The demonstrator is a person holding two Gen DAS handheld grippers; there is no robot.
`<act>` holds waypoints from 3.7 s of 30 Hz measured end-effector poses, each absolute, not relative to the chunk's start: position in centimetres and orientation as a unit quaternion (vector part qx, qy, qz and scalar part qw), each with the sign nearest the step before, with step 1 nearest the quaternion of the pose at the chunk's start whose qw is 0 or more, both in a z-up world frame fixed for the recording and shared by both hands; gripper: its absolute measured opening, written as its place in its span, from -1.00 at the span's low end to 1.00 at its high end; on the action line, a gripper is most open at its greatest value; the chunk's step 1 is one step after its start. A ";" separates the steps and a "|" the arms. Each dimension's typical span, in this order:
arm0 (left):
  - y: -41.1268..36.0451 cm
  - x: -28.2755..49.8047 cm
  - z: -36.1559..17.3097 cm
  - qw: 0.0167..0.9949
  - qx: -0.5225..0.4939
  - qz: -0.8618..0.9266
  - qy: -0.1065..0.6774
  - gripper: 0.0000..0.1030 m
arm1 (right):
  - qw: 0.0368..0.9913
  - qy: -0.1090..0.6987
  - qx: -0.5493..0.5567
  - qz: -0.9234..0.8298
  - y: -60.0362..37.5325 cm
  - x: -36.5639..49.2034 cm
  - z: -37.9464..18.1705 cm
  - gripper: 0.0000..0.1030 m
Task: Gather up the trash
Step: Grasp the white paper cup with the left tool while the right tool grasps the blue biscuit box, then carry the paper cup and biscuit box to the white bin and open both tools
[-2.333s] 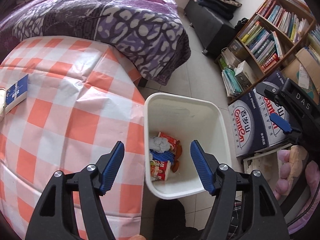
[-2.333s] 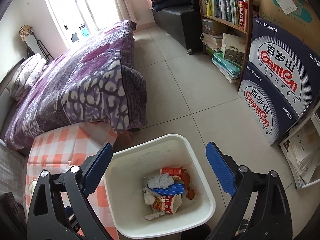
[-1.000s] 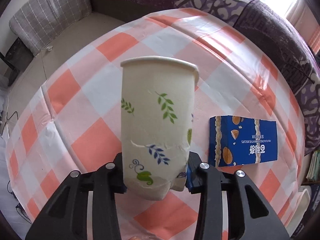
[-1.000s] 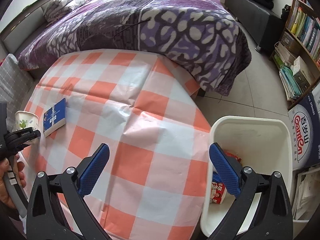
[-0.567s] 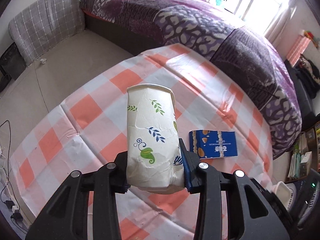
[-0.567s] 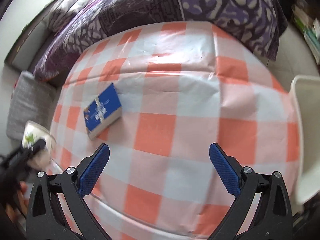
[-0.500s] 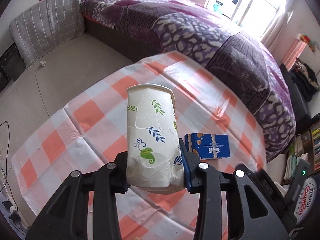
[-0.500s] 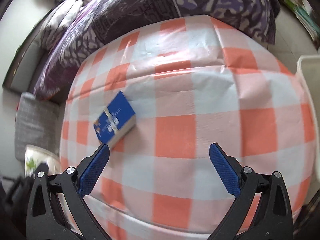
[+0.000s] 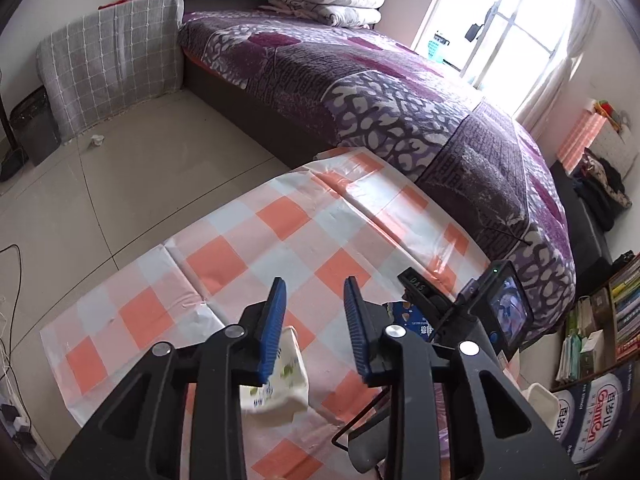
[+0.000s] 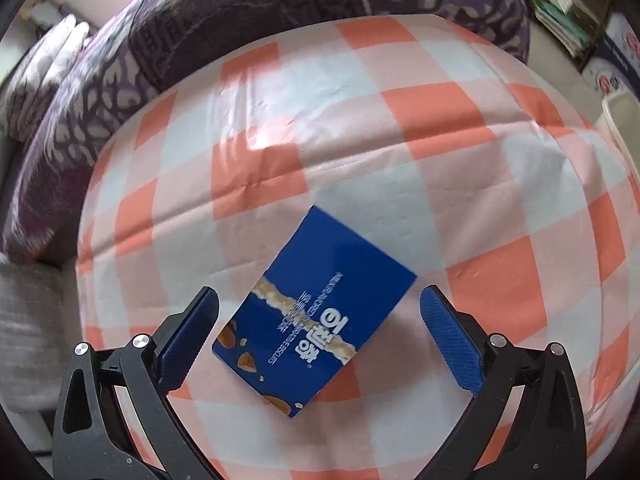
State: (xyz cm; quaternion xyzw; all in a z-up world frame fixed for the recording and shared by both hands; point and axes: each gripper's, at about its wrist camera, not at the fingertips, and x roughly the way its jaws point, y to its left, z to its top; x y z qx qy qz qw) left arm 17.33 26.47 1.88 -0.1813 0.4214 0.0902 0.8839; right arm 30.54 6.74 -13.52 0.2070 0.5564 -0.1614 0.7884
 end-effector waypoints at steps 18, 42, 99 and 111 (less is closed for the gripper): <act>28.2 16.3 -6.6 0.771 -0.144 0.072 0.617 0.26 | 0.831 0.550 0.025 0.085 1.0 21.4 -12.4 0.13; 26.6 16.4 -12.1 0.711 -0.207 0.099 0.664 0.50 | 0.829 0.542 0.076 0.114 -5.4 17.2 -10.5 0.15; 1.8 16.9 -5.7 0.820 -0.075 -0.038 0.566 0.31 | 0.827 0.500 0.247 -0.073 -30.6 9.9 -5.8 0.41; -6.8 14.2 -4.4 0.829 -0.030 -0.112 0.547 0.32 | 0.826 0.465 0.297 -0.114 -37.8 6.0 -5.0 0.66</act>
